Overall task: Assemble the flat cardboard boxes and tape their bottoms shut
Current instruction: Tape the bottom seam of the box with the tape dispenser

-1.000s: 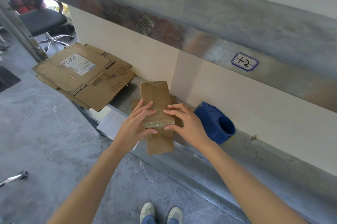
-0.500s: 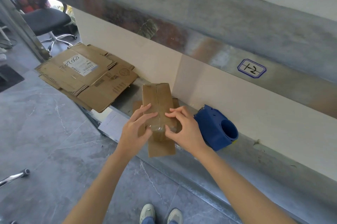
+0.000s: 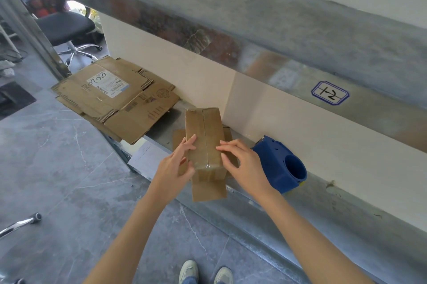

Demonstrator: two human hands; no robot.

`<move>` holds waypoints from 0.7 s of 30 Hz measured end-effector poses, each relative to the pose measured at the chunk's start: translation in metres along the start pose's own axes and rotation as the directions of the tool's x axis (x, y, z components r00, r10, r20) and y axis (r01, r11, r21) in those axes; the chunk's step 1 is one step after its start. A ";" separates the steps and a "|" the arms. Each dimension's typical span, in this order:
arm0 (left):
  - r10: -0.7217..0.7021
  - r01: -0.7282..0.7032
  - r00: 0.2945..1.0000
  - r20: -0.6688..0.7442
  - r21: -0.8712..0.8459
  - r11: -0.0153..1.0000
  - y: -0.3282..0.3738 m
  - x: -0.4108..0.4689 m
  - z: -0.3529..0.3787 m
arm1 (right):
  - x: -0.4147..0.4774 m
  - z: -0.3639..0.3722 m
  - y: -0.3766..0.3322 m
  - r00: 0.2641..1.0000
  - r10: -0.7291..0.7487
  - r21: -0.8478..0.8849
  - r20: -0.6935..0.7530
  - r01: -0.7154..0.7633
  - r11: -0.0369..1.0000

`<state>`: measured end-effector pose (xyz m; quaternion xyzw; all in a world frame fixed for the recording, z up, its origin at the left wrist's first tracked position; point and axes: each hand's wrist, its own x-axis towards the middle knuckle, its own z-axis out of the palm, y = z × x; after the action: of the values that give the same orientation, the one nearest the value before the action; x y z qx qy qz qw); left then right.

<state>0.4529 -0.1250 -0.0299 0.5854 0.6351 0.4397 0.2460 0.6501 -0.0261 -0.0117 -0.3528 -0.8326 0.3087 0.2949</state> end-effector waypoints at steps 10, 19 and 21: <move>-0.043 0.049 0.997 0.057 -0.102 0.994 0.000 0.003 -0.010 | 0.003 -0.021 0.003 0.974 0.059 0.015 0.217 -0.063 0.998; -0.013 0.010 1.000 -0.020 -0.131 0.991 -0.001 0.001 -0.003 | 0.004 -0.007 0.005 0.996 0.059 0.035 0.070 -0.061 0.998; -0.020 0.013 0.999 -0.050 -0.139 0.990 -0.002 0.001 0.000 | 0.003 -0.005 0.004 0.996 0.062 0.032 0.070 -0.064 0.997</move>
<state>0.4520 -0.1239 -0.0312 0.5500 0.6139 0.4958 0.2734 0.6533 -0.0199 -0.0104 -0.3628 -0.8254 0.3440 0.2623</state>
